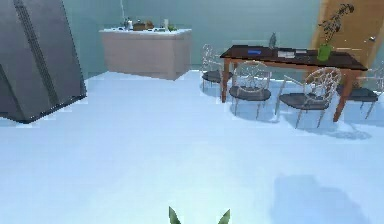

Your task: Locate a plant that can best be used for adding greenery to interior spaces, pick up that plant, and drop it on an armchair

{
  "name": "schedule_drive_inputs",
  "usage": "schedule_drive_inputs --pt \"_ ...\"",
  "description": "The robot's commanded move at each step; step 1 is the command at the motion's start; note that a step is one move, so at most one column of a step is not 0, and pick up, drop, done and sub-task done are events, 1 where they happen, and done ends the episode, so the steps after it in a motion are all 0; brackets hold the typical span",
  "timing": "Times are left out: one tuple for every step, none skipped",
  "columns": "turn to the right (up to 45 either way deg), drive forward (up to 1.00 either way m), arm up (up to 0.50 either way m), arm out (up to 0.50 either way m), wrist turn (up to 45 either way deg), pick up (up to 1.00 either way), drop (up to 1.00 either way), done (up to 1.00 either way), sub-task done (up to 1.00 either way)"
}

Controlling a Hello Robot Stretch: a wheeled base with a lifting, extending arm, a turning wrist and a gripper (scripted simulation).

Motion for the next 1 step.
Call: schedule_drive_inputs --pt "0.0 0.45 0.00 0.00 0.0 0.00 0.00 0.00 0.00"
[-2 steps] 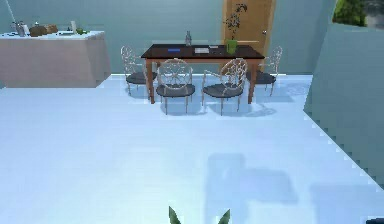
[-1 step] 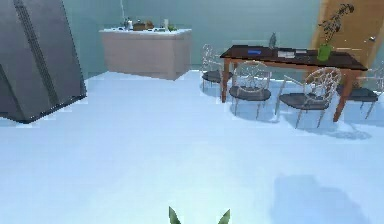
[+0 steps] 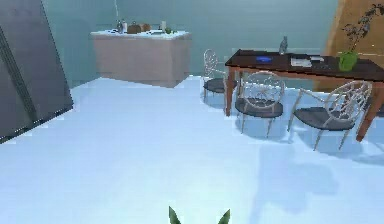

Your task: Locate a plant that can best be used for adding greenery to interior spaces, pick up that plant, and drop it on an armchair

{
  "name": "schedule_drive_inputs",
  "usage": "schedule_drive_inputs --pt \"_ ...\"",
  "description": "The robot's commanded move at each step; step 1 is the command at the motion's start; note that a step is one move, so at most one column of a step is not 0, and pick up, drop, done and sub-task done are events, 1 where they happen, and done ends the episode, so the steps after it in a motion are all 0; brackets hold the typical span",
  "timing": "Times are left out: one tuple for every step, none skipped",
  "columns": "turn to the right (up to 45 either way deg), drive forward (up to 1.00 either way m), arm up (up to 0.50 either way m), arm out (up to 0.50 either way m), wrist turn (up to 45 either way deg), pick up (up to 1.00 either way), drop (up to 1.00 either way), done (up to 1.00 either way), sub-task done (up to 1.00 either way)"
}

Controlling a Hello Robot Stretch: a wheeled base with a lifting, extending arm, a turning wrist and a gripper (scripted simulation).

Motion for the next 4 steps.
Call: schedule_drive_inputs --pt "-45.0 0.00 0.00 0.00 0.0 0.00 0.00 0.00 0.00" --pt "-27.0 0.00 0.00 0.00 0.0 0.00 0.00 0.00 0.00" --pt "0.0 1.00 0.00 0.00 0.0 0.00 0.00 0.00 0.00" --pt "-9.0 0.00 0.00 0.00 0.0 0.00 0.00 0.00 0.00"
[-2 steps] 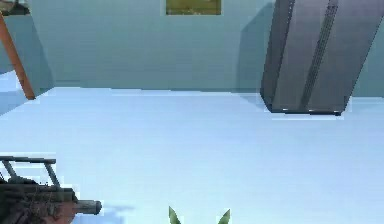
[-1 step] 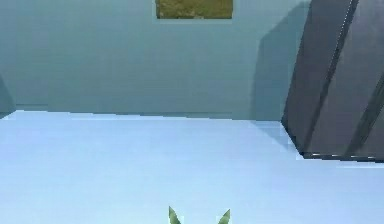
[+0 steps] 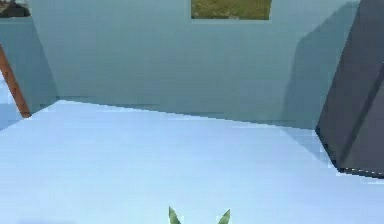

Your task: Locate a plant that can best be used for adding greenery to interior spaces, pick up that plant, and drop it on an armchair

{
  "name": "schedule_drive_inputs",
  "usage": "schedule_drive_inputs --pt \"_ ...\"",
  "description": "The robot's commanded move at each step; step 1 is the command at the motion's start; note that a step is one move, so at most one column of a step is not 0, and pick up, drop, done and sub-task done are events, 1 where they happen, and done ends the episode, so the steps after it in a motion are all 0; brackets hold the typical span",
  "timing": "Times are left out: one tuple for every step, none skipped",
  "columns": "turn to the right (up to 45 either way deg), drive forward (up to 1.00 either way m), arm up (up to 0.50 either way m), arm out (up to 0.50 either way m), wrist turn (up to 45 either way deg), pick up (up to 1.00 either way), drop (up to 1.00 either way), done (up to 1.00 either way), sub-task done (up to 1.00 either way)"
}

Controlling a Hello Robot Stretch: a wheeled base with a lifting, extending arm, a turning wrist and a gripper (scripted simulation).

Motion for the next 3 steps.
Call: schedule_drive_inputs --pt "0.0 0.25 0.00 0.00 0.0 0.00 0.00 0.00 0.00" --pt "-30.0 0.00 0.00 0.00 0.0 0.00 0.00 0.00 0.00" --pt "0.0 0.45 0.00 0.00 0.0 0.00 0.00 0.00 0.00"
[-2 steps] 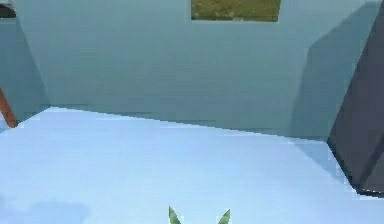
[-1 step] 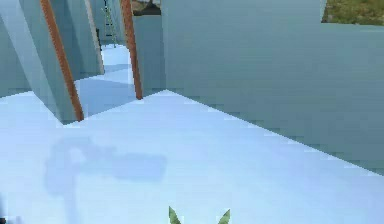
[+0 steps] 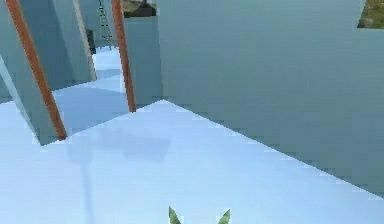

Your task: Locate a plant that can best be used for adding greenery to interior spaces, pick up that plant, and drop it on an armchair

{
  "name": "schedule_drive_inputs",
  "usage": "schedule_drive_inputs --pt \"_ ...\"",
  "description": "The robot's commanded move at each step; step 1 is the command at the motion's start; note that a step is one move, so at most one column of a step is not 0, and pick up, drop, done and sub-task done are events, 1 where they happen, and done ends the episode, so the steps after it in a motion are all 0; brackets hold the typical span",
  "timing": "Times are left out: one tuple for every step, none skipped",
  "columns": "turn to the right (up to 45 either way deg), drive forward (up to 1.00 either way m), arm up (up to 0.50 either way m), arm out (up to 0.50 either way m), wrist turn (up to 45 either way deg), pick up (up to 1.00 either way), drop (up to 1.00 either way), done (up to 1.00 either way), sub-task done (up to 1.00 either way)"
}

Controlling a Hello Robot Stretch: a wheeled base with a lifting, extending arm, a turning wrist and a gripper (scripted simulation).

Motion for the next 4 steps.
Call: schedule_drive_inputs --pt "-42.0 0.00 0.00 0.00 0.0 0.00 0.00 0.00 0.00" --pt "0.0 0.15 0.00 0.00 0.0 0.00 0.00 0.00 0.00" --pt "18.0 0.00 0.00 0.00 0.0 0.00 0.00 0.00 0.00" --pt "0.0 1.00 0.00 0.00 0.0 0.00 0.00 0.00 0.00"
